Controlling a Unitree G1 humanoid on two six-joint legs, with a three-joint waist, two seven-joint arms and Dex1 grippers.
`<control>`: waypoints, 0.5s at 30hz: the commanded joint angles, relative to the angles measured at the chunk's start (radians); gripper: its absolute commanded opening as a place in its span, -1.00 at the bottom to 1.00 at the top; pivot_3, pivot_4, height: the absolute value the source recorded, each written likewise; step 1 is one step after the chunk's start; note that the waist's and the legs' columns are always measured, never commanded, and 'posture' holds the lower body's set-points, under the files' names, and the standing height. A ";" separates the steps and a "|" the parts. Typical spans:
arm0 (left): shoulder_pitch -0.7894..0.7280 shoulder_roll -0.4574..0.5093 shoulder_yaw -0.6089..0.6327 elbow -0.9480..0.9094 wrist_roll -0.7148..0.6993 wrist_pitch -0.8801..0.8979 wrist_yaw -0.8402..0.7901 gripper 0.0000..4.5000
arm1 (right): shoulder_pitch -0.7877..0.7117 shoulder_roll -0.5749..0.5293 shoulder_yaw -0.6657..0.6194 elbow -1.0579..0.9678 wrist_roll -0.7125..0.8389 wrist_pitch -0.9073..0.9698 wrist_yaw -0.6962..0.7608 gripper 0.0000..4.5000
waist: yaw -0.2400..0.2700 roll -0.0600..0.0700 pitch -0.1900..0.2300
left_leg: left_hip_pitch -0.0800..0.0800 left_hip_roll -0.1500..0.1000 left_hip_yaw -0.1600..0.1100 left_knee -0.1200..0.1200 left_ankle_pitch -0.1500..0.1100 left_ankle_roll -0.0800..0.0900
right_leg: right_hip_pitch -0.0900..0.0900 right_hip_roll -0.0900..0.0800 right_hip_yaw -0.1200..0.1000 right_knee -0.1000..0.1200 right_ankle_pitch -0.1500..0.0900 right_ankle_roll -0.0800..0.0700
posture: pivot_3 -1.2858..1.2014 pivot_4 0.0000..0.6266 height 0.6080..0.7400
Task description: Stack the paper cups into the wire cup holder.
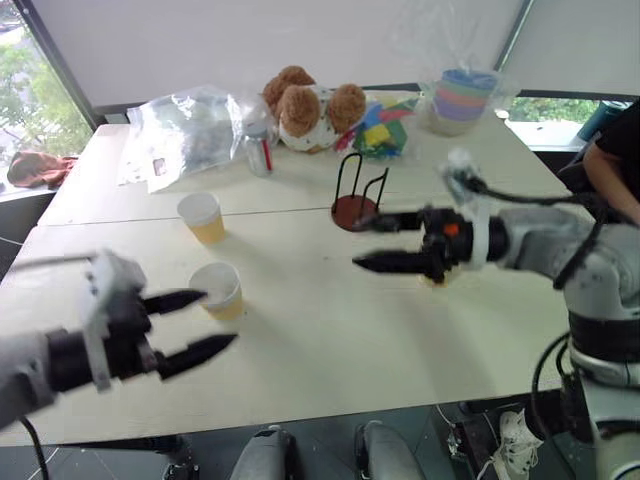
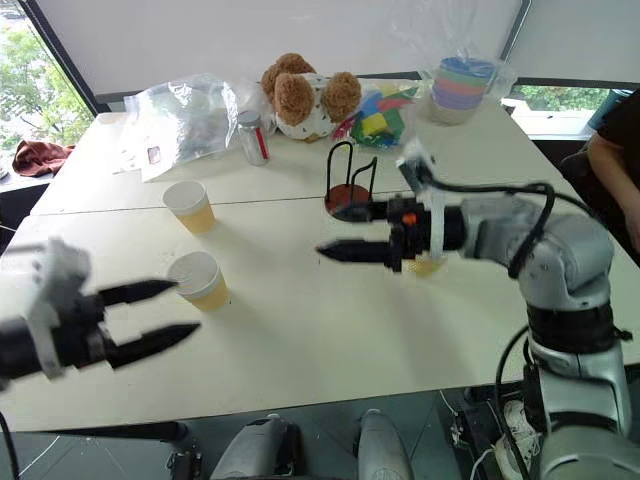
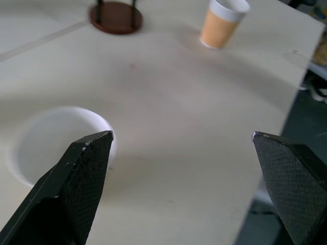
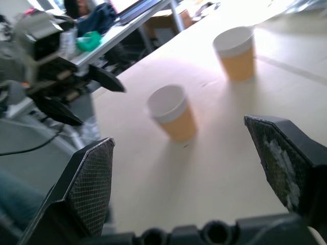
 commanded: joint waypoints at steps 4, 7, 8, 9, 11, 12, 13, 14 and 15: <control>-0.122 0.071 0.094 0.153 0.048 0.054 -0.105 1.00 | -0.178 0.155 0.030 0.236 -0.162 0.068 -0.283 0.97 | -0.006 0.000 0.000 | -0.001 0.000 0.003 0.000 0.000 0.000 | -0.002 0.000 0.001 0.001 0.001 0.003 | 0.03 -0.52 1.00; -0.155 0.085 0.107 0.196 0.110 0.062 -0.162 1.00 | -0.214 0.202 0.065 0.331 -0.237 0.040 -0.329 0.97 | -0.005 0.000 0.000 | -0.002 0.000 0.003 -0.001 0.002 -0.003 | -0.004 0.001 0.001 0.001 0.002 0.003 | 0.03 -0.52 1.00; -0.163 0.085 0.107 0.204 0.129 0.064 -0.177 1.00 | -0.222 0.210 0.074 0.356 -0.260 0.025 -0.334 0.97 | -0.003 0.000 0.000 | -0.002 0.000 0.003 -0.001 0.003 -0.005 | -0.004 0.001 0.001 0.001 0.002 0.004 | 0.03 -0.52 1.00; -0.172 0.083 0.104 0.206 0.139 0.066 -0.184 1.00 | -0.227 0.215 0.084 0.379 -0.280 0.013 -0.335 0.97 | -0.002 0.001 0.001 | -0.003 0.000 0.003 -0.001 0.003 -0.005 | -0.004 0.001 0.001 0.000 0.002 0.004 | 0.03 -0.52 1.00; -0.190 0.074 0.096 0.199 0.147 0.072 -0.186 1.00 | -0.236 0.218 0.097 0.413 -0.310 -0.006 -0.329 0.97 | -0.002 0.000 0.001 | -0.004 0.000 0.003 -0.001 0.003 -0.005 | -0.004 0.001 0.001 0.000 0.002 0.004 | 0.03 -0.52 1.00; -0.198 0.068 0.091 0.194 0.151 0.074 -0.185 1.00 | -0.241 0.220 0.102 0.431 -0.322 -0.011 -0.328 0.97 | -0.002 0.000 0.001 | -0.005 0.000 0.003 -0.001 0.003 -0.005 | -0.004 0.001 0.001 0.000 0.002 0.004 | 0.03 -0.52 1.00; -0.208 0.062 0.086 0.186 0.150 0.076 -0.178 1.00 | -0.246 0.223 0.110 0.450 -0.341 -0.024 -0.329 0.97 | -0.003 0.000 0.001 | -0.005 0.000 0.003 -0.001 0.003 -0.005 | -0.004 0.000 0.001 0.000 0.002 0.004 | 0.03 -0.52 1.00; -0.219 0.056 0.079 0.177 0.143 0.079 -0.167 1.00 | -0.251 0.224 0.118 0.469 -0.361 -0.038 -0.330 0.97 | -0.005 0.000 0.001 | -0.005 -0.001 0.003 -0.001 0.003 -0.005 | -0.004 0.000 0.001 0.000 0.002 0.004 | 0.03 -0.52 1.00; -0.229 0.051 0.073 0.169 0.138 0.083 -0.156 1.00 | -0.255 0.224 0.124 0.486 -0.378 -0.049 -0.330 0.97 | -0.006 0.000 0.001 | -0.005 -0.001 0.003 -0.001 0.003 -0.005 | -0.004 0.000 0.001 0.001 0.002 0.004 | 0.03 -0.52 1.00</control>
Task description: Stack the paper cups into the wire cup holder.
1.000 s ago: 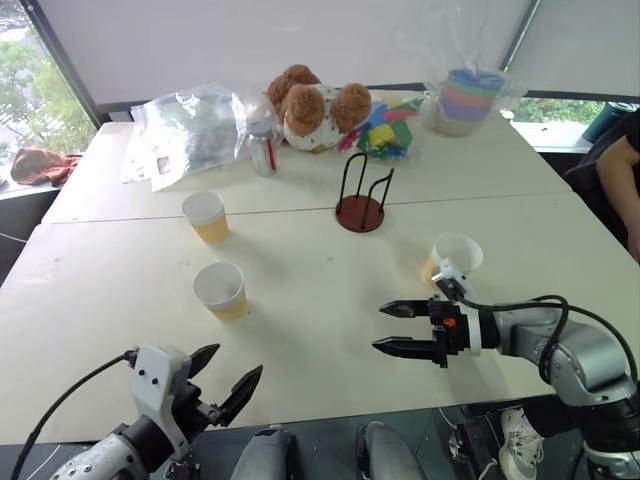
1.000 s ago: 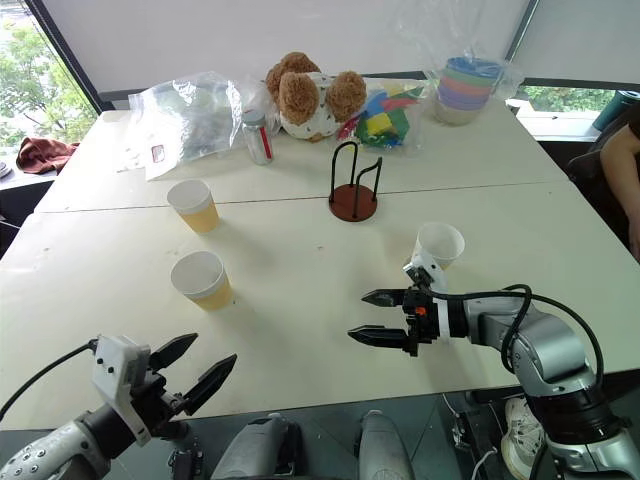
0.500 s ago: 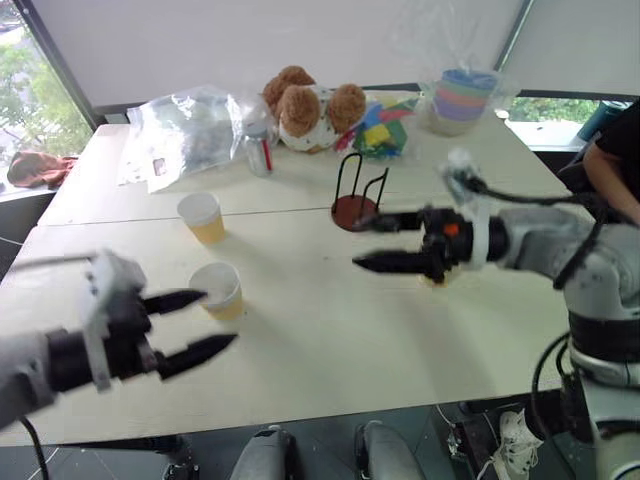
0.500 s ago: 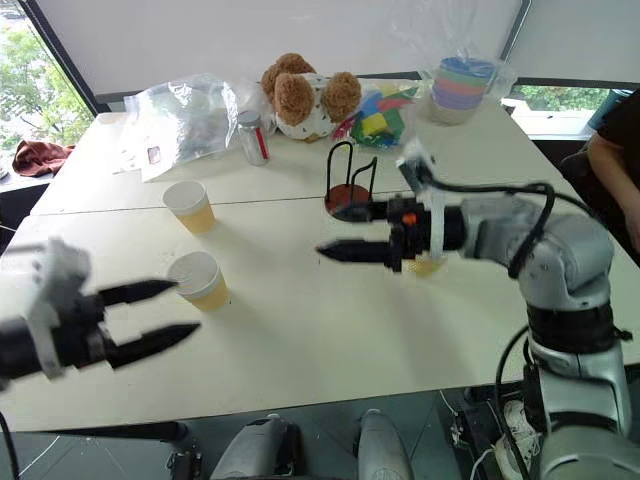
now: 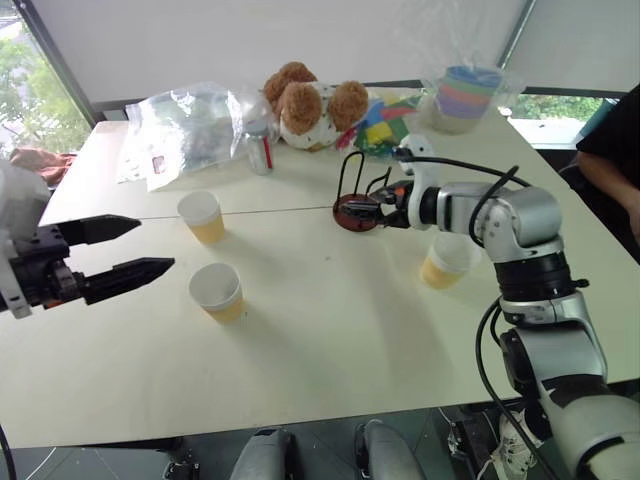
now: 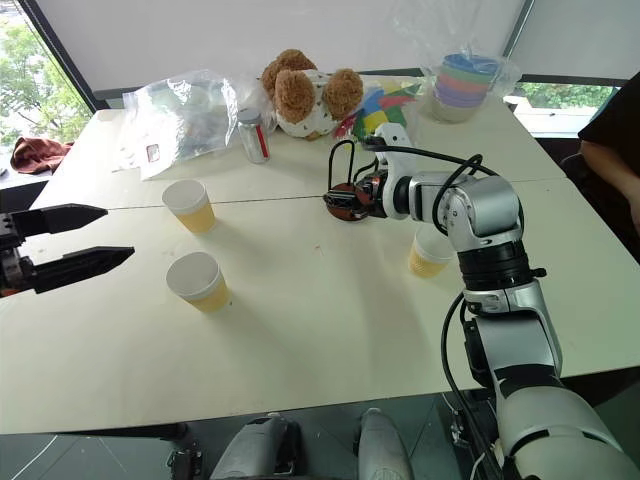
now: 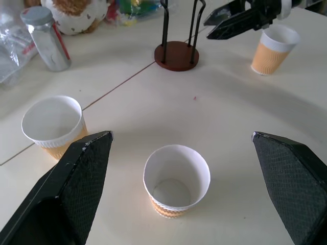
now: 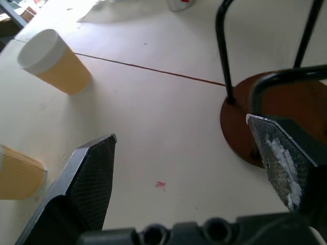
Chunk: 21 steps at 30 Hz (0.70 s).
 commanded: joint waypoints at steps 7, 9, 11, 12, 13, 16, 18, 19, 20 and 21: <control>-0.089 -0.038 -0.028 -0.071 -0.031 0.031 0.088 1.00 | -0.085 0.058 -0.004 0.155 -0.138 -0.163 -0.028 0.97 | -0.004 0.000 0.000 | 0.000 0.000 0.000 0.000 0.001 -0.001 | -0.001 -0.001 0.000 0.000 0.000 0.000 | 0.03 -0.52 1.00; -0.098 -0.044 -0.031 -0.077 -0.033 0.040 0.098 1.00 | -0.093 0.077 -0.008 0.185 -0.152 -0.183 -0.027 0.97 | -0.005 0.000 0.000 | 0.000 0.000 0.000 0.000 0.001 -0.001 | -0.002 -0.001 0.001 0.000 0.000 0.000 | 0.03 -0.52 1.00; -0.106 -0.049 -0.031 -0.080 -0.037 0.046 0.109 1.00 | -0.102 0.100 -0.017 0.213 -0.161 -0.205 -0.032 0.97 | -0.005 0.000 0.000 | 0.000 0.001 0.000 0.000 0.001 -0.001 | -0.002 -0.001 0.001 0.001 0.000 0.000 | 0.03 -0.52 1.00; -0.105 -0.053 -0.032 -0.086 -0.038 0.048 0.115 1.00 | -0.110 0.116 -0.023 0.233 -0.165 -0.221 -0.040 0.97 | -0.005 0.000 0.000 | 0.000 0.001 0.000 0.000 0.001 -0.002 | -0.002 -0.001 0.002 0.001 0.000 0.000 | 0.03 -0.52 1.00; -0.105 -0.056 -0.032 -0.091 -0.039 0.050 0.120 1.00 | -0.116 0.128 -0.028 0.247 -0.170 -0.232 -0.045 0.97 | -0.005 0.000 0.000 | 0.000 0.001 0.000 0.000 0.001 -0.002 | -0.002 -0.001 0.002 0.001 0.000 0.000 | 0.03 -0.52 1.00; -0.101 -0.067 -0.035 -0.103 -0.036 0.053 0.130 1.00 | -0.136 0.157 -0.034 0.306 -0.197 -0.292 -0.068 0.58 | -0.007 0.000 0.000 | -0.001 0.001 0.000 0.000 0.001 -0.002 | -0.003 -0.001 0.002 0.001 0.000 0.000 | 0.03 -0.52 1.00; -0.099 -0.073 -0.036 -0.107 -0.034 0.053 0.133 1.00 | -0.147 0.168 -0.036 0.338 -0.215 -0.326 -0.077 0.15 | -0.005 0.000 0.000 | -0.001 0.001 0.000 -0.001 0.002 -0.003 | -0.003 -0.001 0.002 0.001 0.000 0.000 | 0.03 -0.52 1.00; -0.098 -0.075 -0.035 -0.108 -0.033 0.054 0.134 1.00 | -0.151 0.171 -0.037 0.349 -0.221 -0.338 -0.077 -0.10 | -0.005 0.000 0.000 | -0.001 0.001 -0.001 -0.001 0.002 -0.003 | -0.003 -0.001 0.002 0.001 0.000 0.000 | 0.03 -0.52 1.00; -0.096 -0.078 -0.035 -0.108 -0.029 0.053 0.132 1.00 | -0.154 0.173 -0.034 0.358 -0.230 -0.353 -0.079 -0.34 | -0.004 0.000 0.000 | -0.001 0.001 -0.001 -0.001 0.002 -0.003 | -0.004 -0.001 0.002 0.001 0.000 0.000 | 0.03 -0.52 1.00; -0.094 -0.080 -0.035 -0.107 -0.024 0.052 0.130 1.00 | -0.157 0.174 -0.031 0.365 -0.240 -0.368 -0.078 -0.62 | -0.004 0.000 0.000 | -0.001 0.000 -0.001 -0.001 0.002 -0.003 | -0.003 -0.001 0.002 0.001 0.000 0.000 | 0.03 -0.52 1.00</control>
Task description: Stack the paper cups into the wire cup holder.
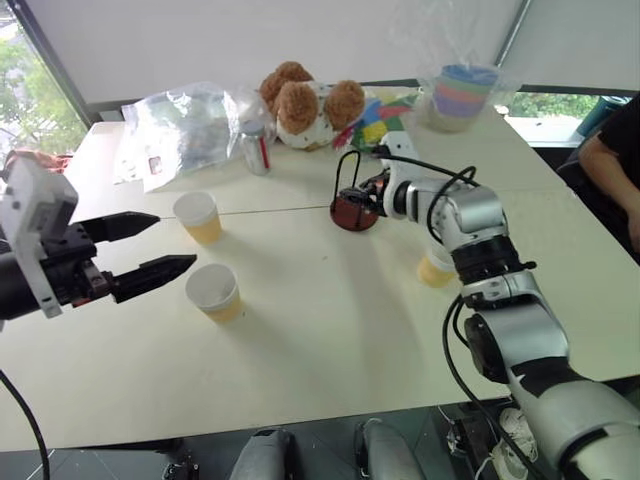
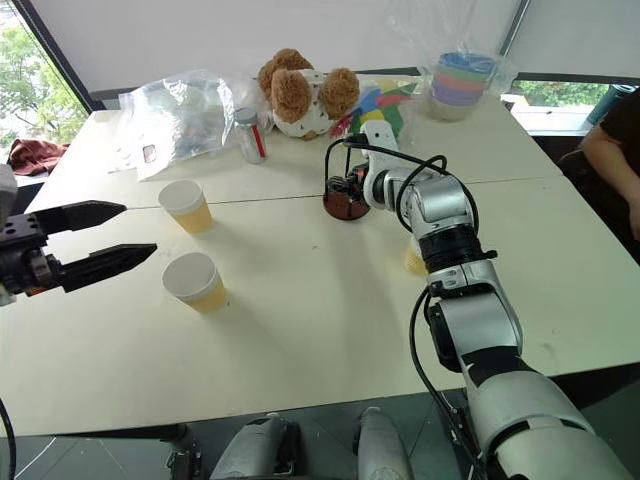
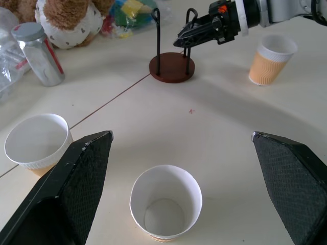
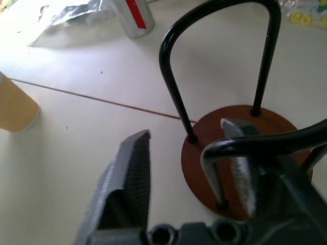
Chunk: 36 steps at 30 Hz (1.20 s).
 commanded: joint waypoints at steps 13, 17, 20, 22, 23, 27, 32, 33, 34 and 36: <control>-0.003 -0.009 -0.046 0.060 0.126 -0.048 -0.133 1.00 | 0.178 -0.196 0.038 -0.414 0.111 -0.293 0.652 -0.97 | 0.006 0.000 0.000 | -0.002 0.000 -0.001 0.000 -0.001 0.001 | 0.000 0.001 -0.002 0.000 0.000 0.000 | 0.03 -0.52 1.00; -0.022 -0.002 -0.084 0.084 0.181 -0.074 -0.172 1.00 | 0.277 -0.242 0.052 -0.541 0.143 -0.239 0.706 -0.97 | 0.002 0.000 0.000 | -0.001 0.000 0.000 0.000 -0.004 0.007 | 0.001 0.001 -0.002 0.000 0.000 0.000 | 0.03 -0.52 1.00; -0.039 -0.002 -0.094 0.094 0.180 -0.068 -0.194 1.00 | 0.319 -0.251 0.062 -0.585 0.139 -0.232 0.714 -0.97 | 0.003 0.000 0.000 | 0.000 0.000 0.000 0.001 -0.004 0.007 | 0.000 0.000 -0.002 0.000 0.000 0.000 | 0.03 -0.52 1.00; -0.048 0.002 -0.101 0.092 0.178 -0.060 -0.204 1.00 | 0.334 -0.247 0.067 -0.604 0.144 -0.214 0.711 -0.97 | 0.003 0.000 0.000 | 0.000 0.000 -0.001 0.001 -0.003 0.006 | 0.000 0.000 -0.002 0.001 0.000 0.000 | 0.03 -0.52 1.00; -0.059 0.004 -0.110 0.091 0.176 -0.056 -0.204 1.00 | 0.344 -0.243 0.077 -0.611 0.137 -0.206 0.703 -0.97 | 0.003 0.000 0.000 | 0.000 0.001 -0.001 0.001 -0.003 0.005 | 0.000 0.000 -0.001 0.001 0.000 0.000 | 0.03 -0.52 1.00; -0.097 0.007 -0.139 0.093 0.174 -0.047 -0.196 1.00 | 0.364 -0.231 0.115 -0.603 0.086 -0.203 0.659 -0.97 | 0.003 0.000 0.000 | 0.000 0.001 -0.001 0.001 -0.003 0.005 | 0.000 -0.001 -0.001 0.001 0.000 0.000 | 0.03 -0.52 1.00; -0.119 0.005 -0.153 0.082 0.158 -0.027 -0.186 1.00 | 0.375 -0.236 0.123 -0.617 0.088 -0.184 0.649 -0.81 | 0.005 0.000 0.000 | -0.001 0.001 -0.001 0.001 -0.001 0.001 | -0.001 -0.001 -0.001 0.000 0.000 0.000 | 0.03 -0.52 1.00; -0.124 0.006 -0.154 0.081 0.156 -0.023 -0.185 1.00 | 0.376 -0.237 0.125 -0.618 0.086 -0.183 0.647 -0.62 | 0.005 0.000 0.000 | -0.001 0.001 -0.001 0.001 -0.001 0.001 | -0.001 -0.001 -0.001 0.000 0.000 0.000 | 0.03 -0.52 1.00; -0.129 0.005 -0.156 0.080 0.154 -0.019 -0.183 1.00 | 0.376 -0.238 0.127 -0.620 0.084 -0.182 0.646 -0.47 | 0.005 0.000 0.000 | -0.001 0.001 -0.001 0.001 -0.001 0.001 | -0.001 -0.001 -0.001 0.000 0.000 0.000 | 0.03 -0.52 1.00; -0.141 0.005 -0.165 0.077 0.148 -0.010 -0.182 1.00 | 0.375 -0.246 0.132 -0.621 0.079 -0.184 0.650 -0.01 | 0.005 0.000 0.000 | -0.001 0.001 -0.001 0.001 -0.001 0.002 | -0.001 -0.001 -0.001 0.000 0.000 0.000 | 0.03 -0.52 1.00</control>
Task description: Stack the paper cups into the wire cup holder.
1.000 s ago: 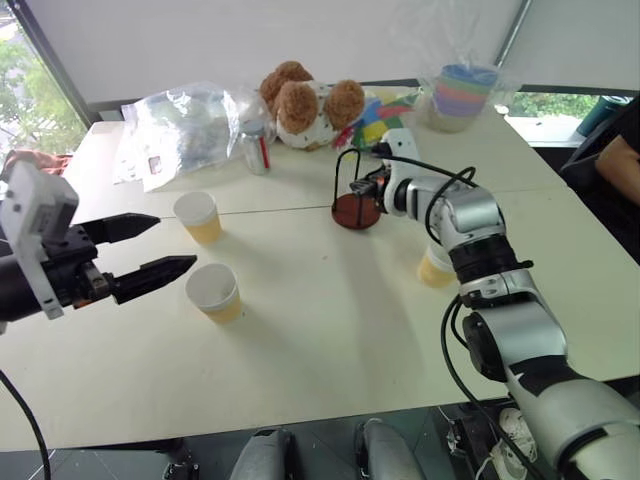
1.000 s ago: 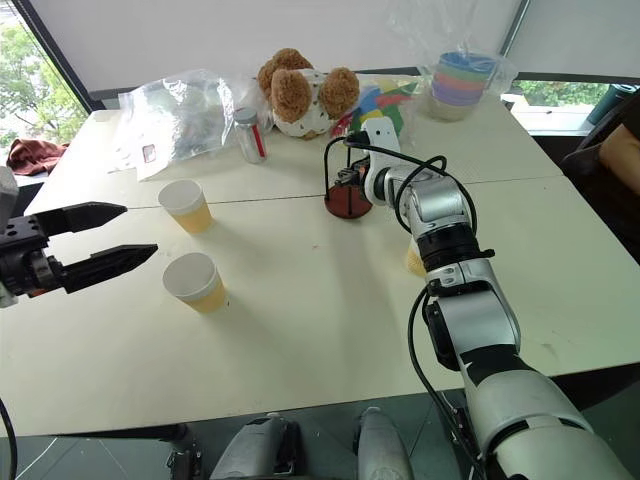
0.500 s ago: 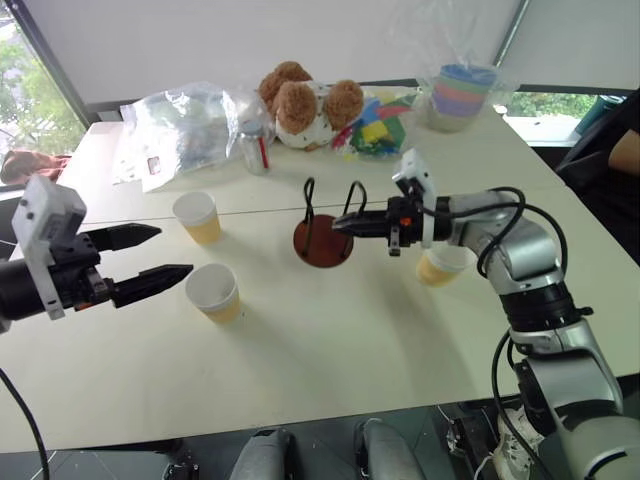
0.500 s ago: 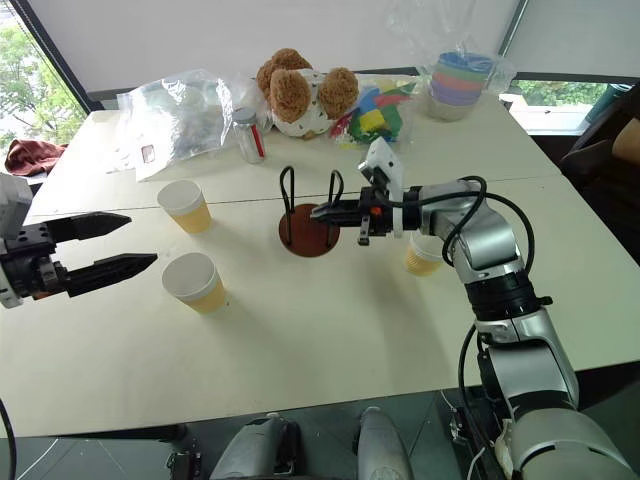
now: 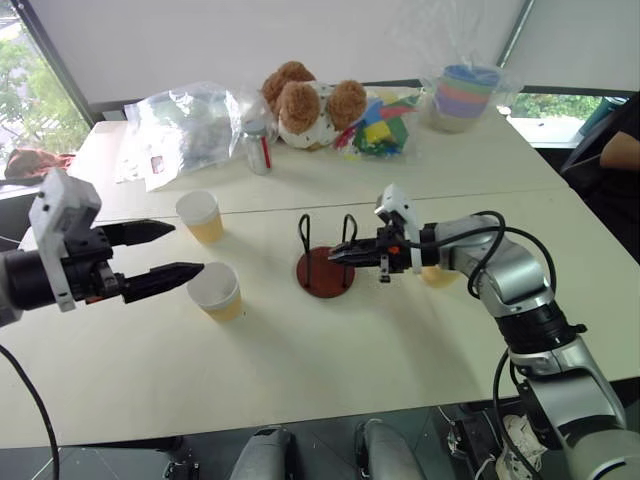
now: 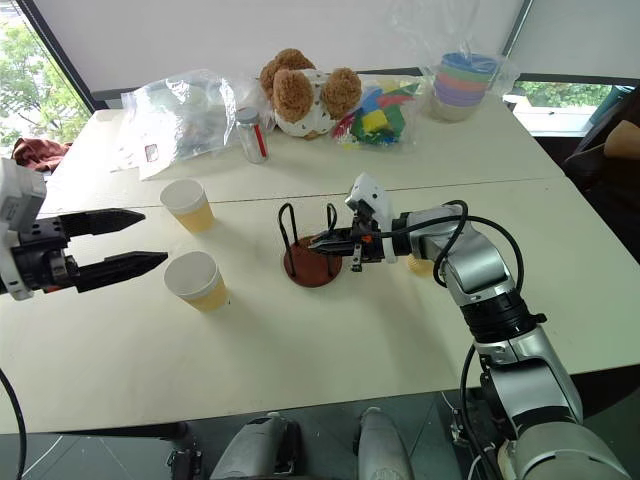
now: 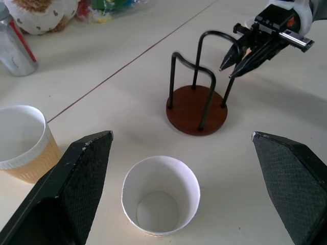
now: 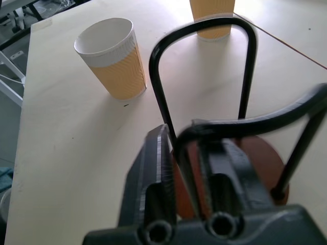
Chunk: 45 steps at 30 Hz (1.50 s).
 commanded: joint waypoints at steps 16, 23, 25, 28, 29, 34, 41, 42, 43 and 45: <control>-0.145 0.032 -0.273 -0.019 0.048 -0.064 -0.146 1.00 | -0.072 -0.351 -0.054 -0.208 0.060 0.241 0.142 0.98 | 0.001 0.000 0.000 | 0.000 0.000 0.000 0.000 -0.002 0.004 | 0.001 0.000 0.000 -0.001 0.000 0.000 | 0.03 -0.52 1.00; -0.160 0.086 -0.369 -0.060 0.169 -0.137 -0.245 1.00 | -0.104 -0.516 0.022 -0.064 -0.106 0.085 0.218 0.98 | 0.006 0.000 0.000 | 0.000 0.000 0.001 0.001 -0.003 0.005 | 0.001 0.002 -0.001 -0.001 0.000 0.000 | 0.03 -0.52 1.00; -0.171 0.088 -0.380 -0.069 0.204 -0.163 -0.242 1.00 | -0.105 -0.540 0.042 -0.021 -0.148 0.056 0.232 0.98 | 0.005 0.000 0.000 | -0.001 -0.001 0.001 0.001 -0.003 0.006 | 0.001 0.002 -0.001 -0.002 0.000 0.000 | 0.03 -0.52 1.00; -0.176 0.077 -0.367 -0.077 0.194 -0.159 -0.243 1.00 | -0.114 -0.548 0.045 0.007 -0.173 0.045 0.252 0.98 | 0.002 0.000 0.001 | -0.001 -0.001 0.002 0.001 -0.003 0.006 | 0.001 0.002 -0.001 -0.003 0.000 0.000 | 0.03 -0.52 1.00; -0.173 0.069 -0.359 -0.082 0.186 -0.154 -0.238 1.00 | -0.113 -0.553 0.046 0.010 -0.180 0.044 0.264 0.98 | 0.001 0.000 0.001 | -0.001 -0.001 0.002 0.001 -0.003 0.006 | 0.001 0.002 -0.001 -0.003 0.000 0.000 | 0.03 -0.52 1.00; -0.130 0.042 -0.332 -0.082 0.206 -0.162 -0.234 1.00 | -0.096 -0.559 0.035 0.006 -0.196 0.039 0.295 0.98 | 0.003 0.000 0.001 | 0.000 0.000 0.002 0.001 -0.003 0.006 | 0.001 0.003 -0.001 -0.001 0.000 0.001 | 0.03 -0.52 1.00; -0.119 0.030 -0.340 -0.064 0.228 -0.180 -0.235 1.00 | -0.052 -0.562 0.031 -0.026 -0.198 0.051 0.315 0.98 | 0.007 0.000 0.001 | 0.000 0.000 0.002 0.002 -0.003 0.006 | 0.001 0.003 -0.001 -0.001 0.000 0.001 | 0.03 -0.52 1.00; -0.130 0.027 -0.347 -0.064 0.228 -0.178 -0.230 1.00 | -0.044 -0.555 0.032 -0.026 -0.199 0.051 0.309 0.98 | 0.006 0.000 0.001 | 0.000 0.000 0.002 0.002 -0.003 0.006 | 0.001 0.003 -0.001 -0.001 0.000 0.001 | 0.03 -0.52 1.00; -0.139 0.025 -0.353 -0.066 0.225 -0.174 -0.225 1.00 | -0.039 -0.544 0.035 -0.020 -0.205 0.048 0.296 0.98 | 0.006 0.000 0.001 | 0.000 0.000 0.002 0.002 -0.003 0.006 | 0.001 0.003 -0.001 -0.001 0.000 0.001 | 0.03 -0.52 1.00; -0.157 0.024 -0.361 -0.069 0.221 -0.165 -0.218 1.00 | -0.032 -0.533 0.045 -0.006 -0.225 0.029 0.281 0.98 | 0.004 0.000 0.001 | 0.000 0.000 0.002 0.002 -0.003 0.006 | 0.001 0.003 -0.001 -0.001 0.000 0.001 | 0.03 -0.52 1.00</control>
